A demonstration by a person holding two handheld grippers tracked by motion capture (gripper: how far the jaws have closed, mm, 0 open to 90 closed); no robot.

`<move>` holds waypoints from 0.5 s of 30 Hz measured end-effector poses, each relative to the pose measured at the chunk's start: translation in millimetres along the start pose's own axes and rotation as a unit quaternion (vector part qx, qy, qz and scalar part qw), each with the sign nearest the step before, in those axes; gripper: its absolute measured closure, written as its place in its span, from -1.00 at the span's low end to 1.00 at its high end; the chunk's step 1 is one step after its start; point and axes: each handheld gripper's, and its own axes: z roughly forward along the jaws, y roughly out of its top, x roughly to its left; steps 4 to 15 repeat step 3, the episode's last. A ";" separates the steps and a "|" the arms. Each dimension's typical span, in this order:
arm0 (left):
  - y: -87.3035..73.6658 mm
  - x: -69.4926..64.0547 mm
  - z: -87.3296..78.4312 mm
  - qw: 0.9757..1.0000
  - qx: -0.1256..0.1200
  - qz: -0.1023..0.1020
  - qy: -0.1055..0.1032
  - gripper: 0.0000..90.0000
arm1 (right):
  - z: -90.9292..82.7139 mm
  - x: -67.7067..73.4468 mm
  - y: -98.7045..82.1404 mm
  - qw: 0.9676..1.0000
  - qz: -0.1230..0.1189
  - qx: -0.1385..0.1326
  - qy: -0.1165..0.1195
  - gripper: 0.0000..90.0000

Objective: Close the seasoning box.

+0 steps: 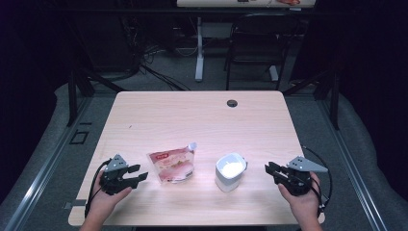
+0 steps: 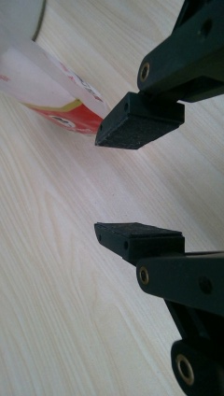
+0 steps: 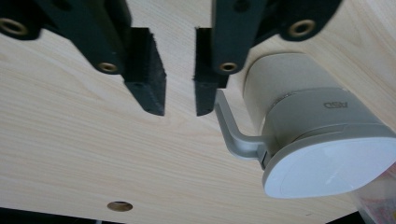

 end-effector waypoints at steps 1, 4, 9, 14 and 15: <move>-0.2 0.4 0.3 1.000 0.001 0.000 0.000 0.14 | 0.4 0.6 -1.3 1.000 0.003 -0.001 0.000 0.51; -0.5 1.7 0.7 1.000 0.000 -0.003 0.003 0.13 | 1.3 1.1 -3.2 1.000 0.004 0.000 0.001 0.41; -0.5 1.7 0.7 1.000 0.000 -0.003 0.003 0.13 | 1.3 1.1 -3.2 1.000 0.004 0.000 0.001 0.41; -0.5 1.7 0.7 1.000 0.000 -0.003 0.003 0.13 | 1.3 1.1 -3.2 1.000 0.004 0.000 0.001 0.41; -0.5 1.7 0.7 1.000 0.000 -0.003 0.003 0.13 | 1.3 1.1 -3.2 1.000 0.004 0.000 0.001 0.41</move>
